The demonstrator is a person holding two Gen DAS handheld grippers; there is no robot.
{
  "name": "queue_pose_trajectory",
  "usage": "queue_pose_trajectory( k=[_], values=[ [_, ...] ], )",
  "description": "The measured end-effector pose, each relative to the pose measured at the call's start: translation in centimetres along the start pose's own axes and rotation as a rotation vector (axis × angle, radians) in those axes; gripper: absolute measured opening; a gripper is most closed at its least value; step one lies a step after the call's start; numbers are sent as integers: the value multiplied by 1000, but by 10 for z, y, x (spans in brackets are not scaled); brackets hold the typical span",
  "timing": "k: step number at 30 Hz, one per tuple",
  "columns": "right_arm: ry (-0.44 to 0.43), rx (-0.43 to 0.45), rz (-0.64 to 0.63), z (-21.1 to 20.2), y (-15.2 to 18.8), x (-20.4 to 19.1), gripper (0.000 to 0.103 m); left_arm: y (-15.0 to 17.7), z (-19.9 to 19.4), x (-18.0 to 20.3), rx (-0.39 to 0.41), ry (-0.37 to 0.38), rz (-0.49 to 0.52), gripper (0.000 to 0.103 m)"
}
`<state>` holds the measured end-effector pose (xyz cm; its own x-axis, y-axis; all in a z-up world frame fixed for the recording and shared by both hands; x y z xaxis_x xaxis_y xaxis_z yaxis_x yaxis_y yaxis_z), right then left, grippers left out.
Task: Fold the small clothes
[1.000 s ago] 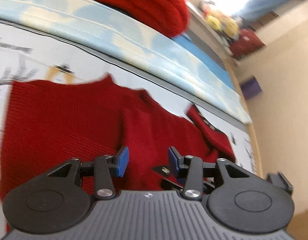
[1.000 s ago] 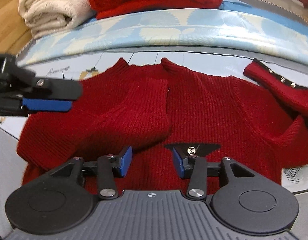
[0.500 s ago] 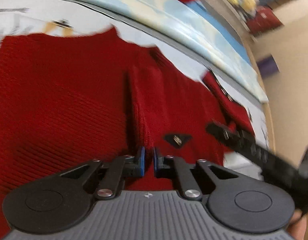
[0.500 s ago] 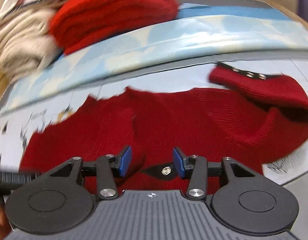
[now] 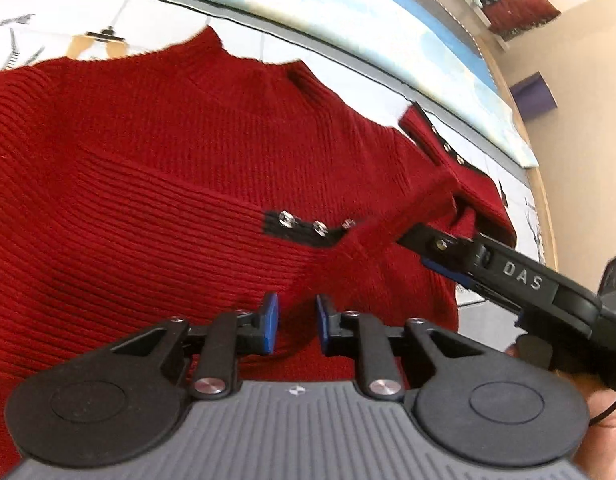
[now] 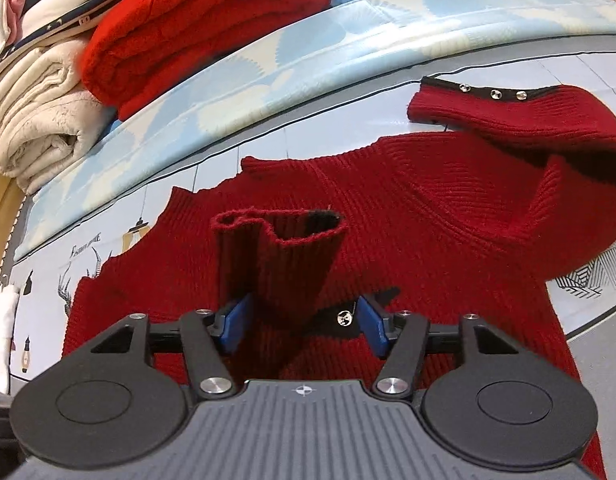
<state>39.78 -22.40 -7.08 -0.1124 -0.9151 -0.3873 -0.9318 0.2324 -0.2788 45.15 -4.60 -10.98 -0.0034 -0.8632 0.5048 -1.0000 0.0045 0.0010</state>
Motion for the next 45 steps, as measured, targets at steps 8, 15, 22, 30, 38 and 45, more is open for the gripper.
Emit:
queue_pose_trajectory(
  k=[8,15,22,30,38,45],
  values=[
    [-56,-5,28,-4,7,-10,69,-5,-10,-4,19,-11,-14,24],
    [-58,-69,-20,12,24,-24,71,-12,-29,-18,65,-32,-46,24],
    [46,-144,146,36,33,21,22,-29,-72,-64,183,-108,-172,24],
    [-166,287,60,-52,-13,-4,10,-35,-130,-133,321,-200,-367,24],
    [29,32,345,4,0,77,16,-28,-107,-131,252,-183,-330,24],
    [25,46,314,-4,-4,76,27,-19,-67,-142,145,-215,-317,22]
  ],
)
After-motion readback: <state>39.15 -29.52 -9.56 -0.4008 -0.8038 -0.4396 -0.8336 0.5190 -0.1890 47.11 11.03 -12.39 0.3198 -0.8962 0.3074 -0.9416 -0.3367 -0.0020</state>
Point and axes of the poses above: each gripper's, at about its wrist camera, not at the fingertips, and z roughly the way its jaws point, x to its right, y to its underside, the point moved 9 cm from there along z, roughly the way its jaws point, and after that the axes turned 15 degrees about -x, right-handed, at the moved point
